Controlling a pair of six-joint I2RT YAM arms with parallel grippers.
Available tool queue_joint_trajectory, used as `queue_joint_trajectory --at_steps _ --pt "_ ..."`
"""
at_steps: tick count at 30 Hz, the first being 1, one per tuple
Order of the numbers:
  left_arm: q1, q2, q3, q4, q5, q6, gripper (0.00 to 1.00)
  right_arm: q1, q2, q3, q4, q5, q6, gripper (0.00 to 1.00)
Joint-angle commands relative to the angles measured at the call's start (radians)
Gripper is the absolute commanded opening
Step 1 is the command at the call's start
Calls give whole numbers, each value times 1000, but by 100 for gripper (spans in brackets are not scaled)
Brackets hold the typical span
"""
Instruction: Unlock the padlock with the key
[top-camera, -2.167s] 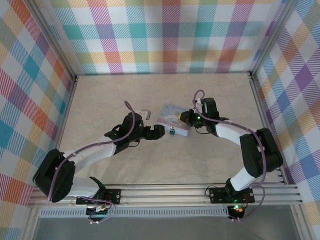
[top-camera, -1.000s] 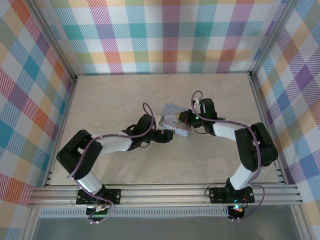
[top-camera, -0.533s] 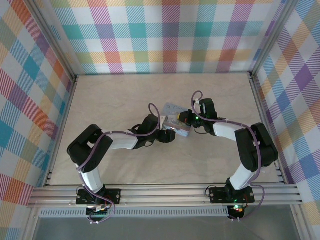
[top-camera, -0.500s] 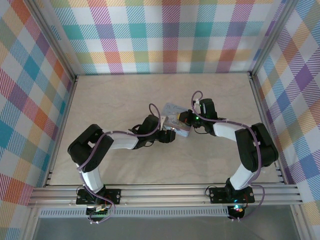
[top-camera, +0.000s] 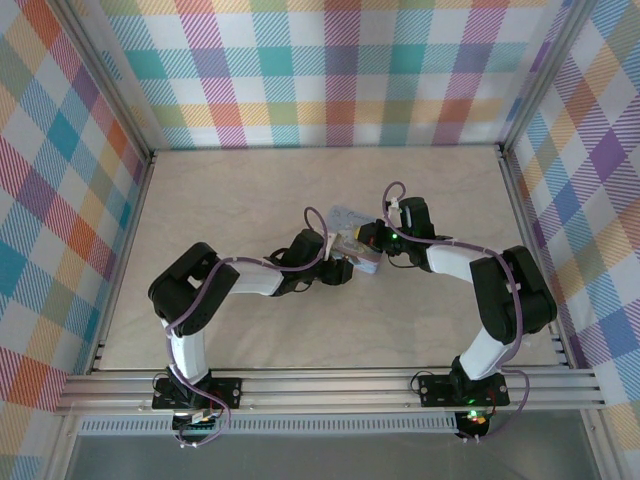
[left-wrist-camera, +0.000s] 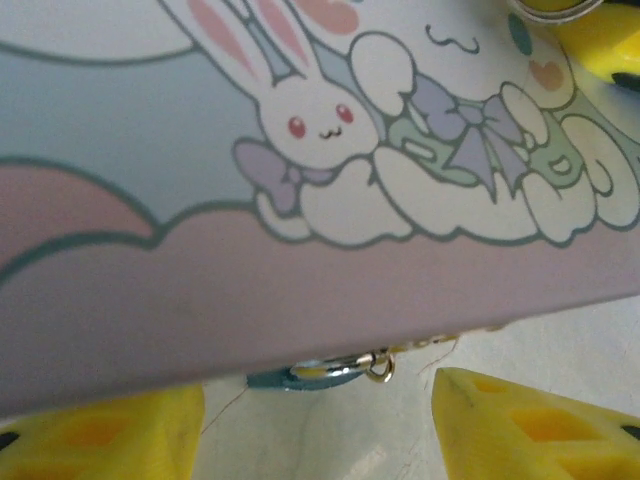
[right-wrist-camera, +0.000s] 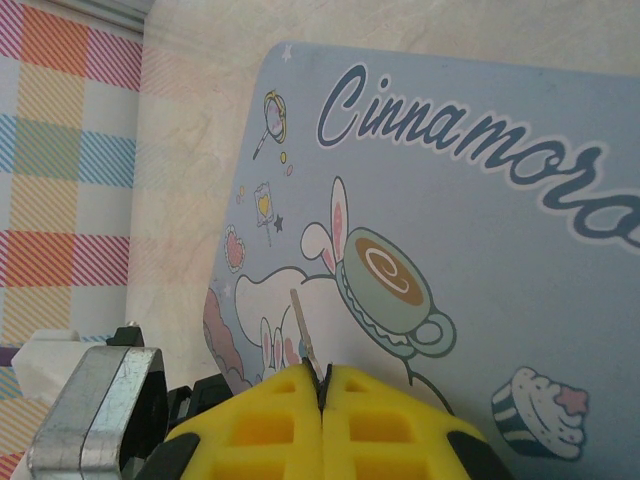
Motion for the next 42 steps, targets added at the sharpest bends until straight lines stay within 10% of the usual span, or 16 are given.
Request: queue_joint_trajectory --at_steps 1,42 --pt "-13 20 24 29 27 9 60 -3 1 -35 -104 18 -29 0" --pt "-51 77 143 -73 -17 -51 39 14 4 -38 -85 21 -10 0"
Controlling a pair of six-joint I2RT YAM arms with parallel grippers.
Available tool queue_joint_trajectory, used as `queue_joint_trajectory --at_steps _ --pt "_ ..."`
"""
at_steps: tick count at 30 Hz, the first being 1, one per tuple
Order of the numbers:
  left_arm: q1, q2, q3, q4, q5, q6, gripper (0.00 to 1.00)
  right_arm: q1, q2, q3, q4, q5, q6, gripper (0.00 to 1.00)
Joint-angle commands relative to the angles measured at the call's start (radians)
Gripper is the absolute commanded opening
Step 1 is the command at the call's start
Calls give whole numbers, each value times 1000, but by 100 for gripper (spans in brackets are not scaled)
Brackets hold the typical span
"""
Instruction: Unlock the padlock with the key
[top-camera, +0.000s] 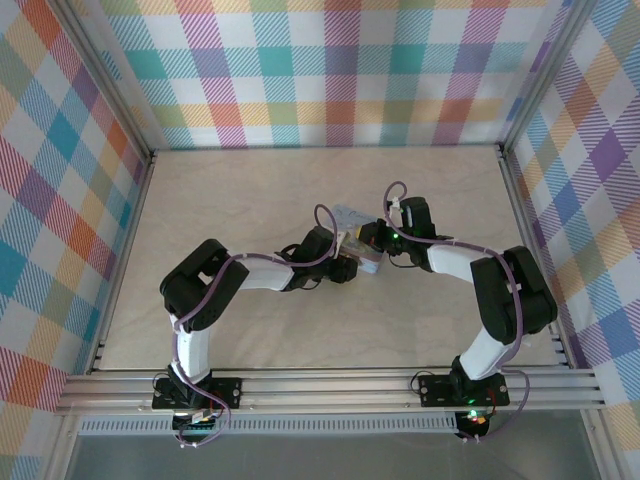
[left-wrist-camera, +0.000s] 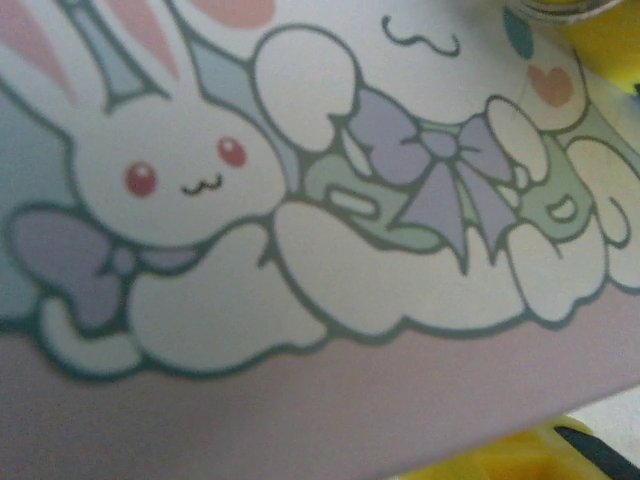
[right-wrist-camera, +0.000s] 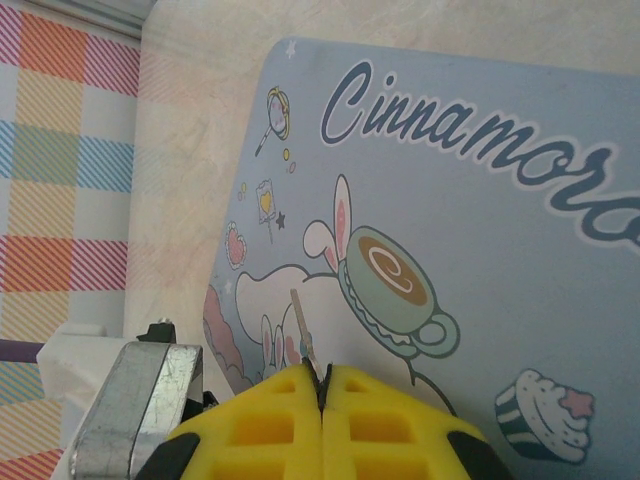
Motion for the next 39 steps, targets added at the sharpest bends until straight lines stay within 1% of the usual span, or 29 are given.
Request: queue_joint_trajectory --at_steps 1,5,8,12,14,18,23,31,35,39 --pt "-22 15 41 11 -2 -21 38 12 4 -35 -86 17 -10 0" --pt "-22 18 49 6 -3 -19 34 16 3 -36 -84 18 -10 0" --pt "-24 13 48 4 -5 -20 30 18 -3 -34 -80 17 -10 0" --pt "-23 -3 44 -1 -5 -18 24 20 -34 -31 -66 21 -13 0" --pt "-23 -19 43 -13 -10 -20 24 19 -64 -22 -72 27 -28 0" --pt "-23 -56 42 -38 -8 -40 24 20 -159 -2 -130 59 -87 0" --pt "-23 -100 55 -98 -11 -109 23 20 -309 -25 -236 98 -180 0" --pt "-23 -133 122 -236 47 -232 16 20 -600 -172 -382 115 -375 0" --pt "-23 -139 144 -269 76 -274 13 21 -716 -263 -389 106 -402 0" --pt "-23 -143 160 -265 117 -302 13 28 -769 -348 -348 104 -396 0"
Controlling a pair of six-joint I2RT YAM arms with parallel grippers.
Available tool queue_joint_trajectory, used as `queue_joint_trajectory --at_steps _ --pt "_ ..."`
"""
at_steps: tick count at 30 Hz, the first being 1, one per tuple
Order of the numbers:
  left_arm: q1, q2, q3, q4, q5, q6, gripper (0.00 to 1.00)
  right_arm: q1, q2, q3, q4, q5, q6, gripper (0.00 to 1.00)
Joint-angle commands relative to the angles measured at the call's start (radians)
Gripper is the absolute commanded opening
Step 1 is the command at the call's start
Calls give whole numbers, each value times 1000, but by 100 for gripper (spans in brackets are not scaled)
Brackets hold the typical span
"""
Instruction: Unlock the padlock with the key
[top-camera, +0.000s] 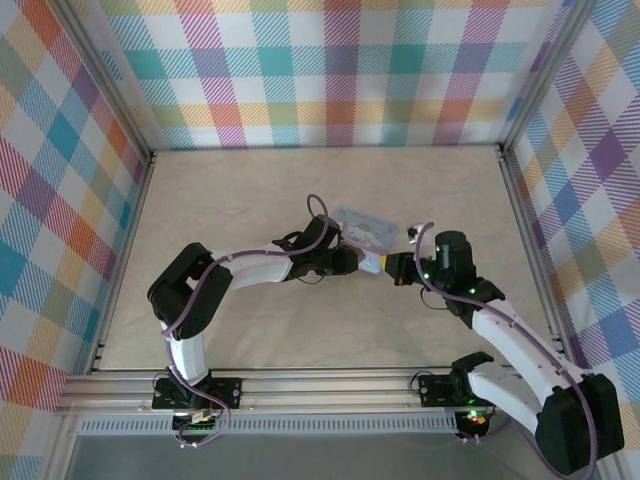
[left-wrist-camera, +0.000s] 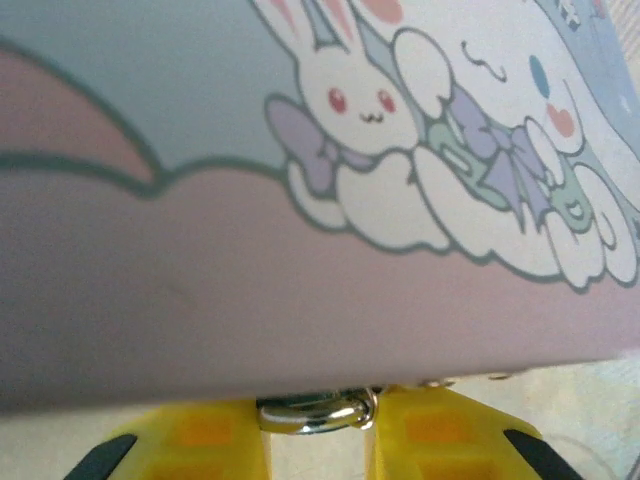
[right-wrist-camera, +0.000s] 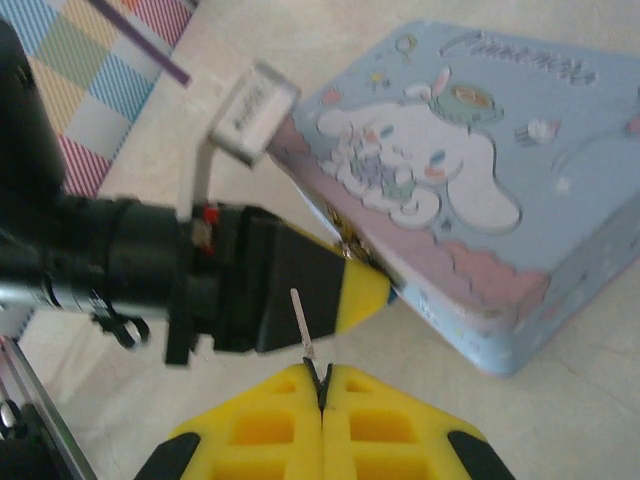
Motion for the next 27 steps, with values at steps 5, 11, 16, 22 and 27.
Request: queue_joint_trajectory --at_steps 5,11,16,22,27 --pt "-15 -56 75 -27 77 -78 13 45 -27 -130 84 38 -31 0" --pt "-16 -49 97 -43 91 -124 11 91 39 -181 186 89 -11 0" --pt "-15 -41 101 -28 102 -165 9 122 97 -207 288 135 7 0" --pt "-15 -50 98 -16 91 -184 7 136 177 -216 400 142 22 0" --pt "-16 -54 99 -15 91 -195 7 137 232 -211 459 145 29 0"
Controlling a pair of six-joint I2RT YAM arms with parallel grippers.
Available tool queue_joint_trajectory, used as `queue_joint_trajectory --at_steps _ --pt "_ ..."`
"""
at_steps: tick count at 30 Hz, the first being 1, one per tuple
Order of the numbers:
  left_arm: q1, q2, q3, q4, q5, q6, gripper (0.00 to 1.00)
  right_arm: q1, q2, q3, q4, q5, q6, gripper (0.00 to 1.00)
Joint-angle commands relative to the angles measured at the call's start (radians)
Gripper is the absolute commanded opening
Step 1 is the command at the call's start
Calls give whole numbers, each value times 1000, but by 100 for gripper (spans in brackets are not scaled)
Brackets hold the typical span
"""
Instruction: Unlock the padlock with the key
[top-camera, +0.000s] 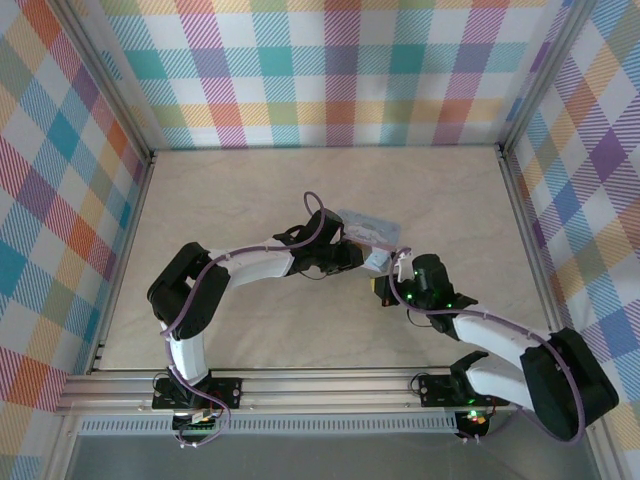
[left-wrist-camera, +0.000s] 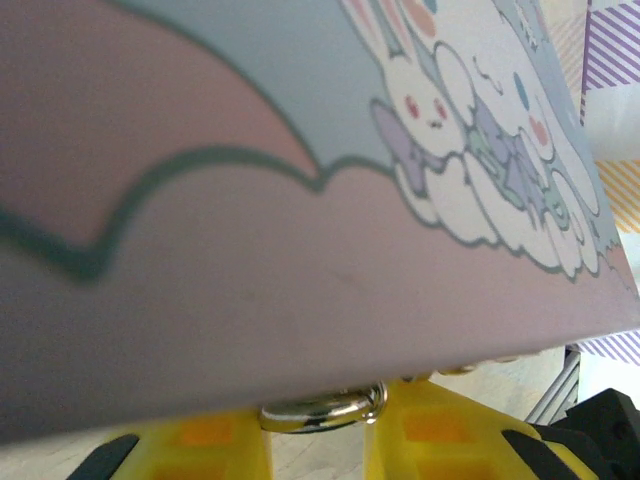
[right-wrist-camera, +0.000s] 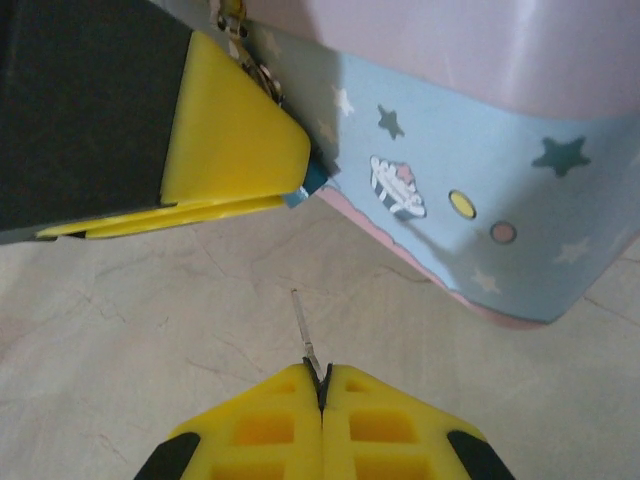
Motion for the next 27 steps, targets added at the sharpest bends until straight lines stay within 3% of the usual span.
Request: queue_joint_trajectory --at_steps 1,27 --pt "-16 -54 36 43 16 -14 7 7 25 -4 99 6 12 0" --pt "-16 -52 40 44 10 -21 7 -5 198 26 285 18 -5 0"
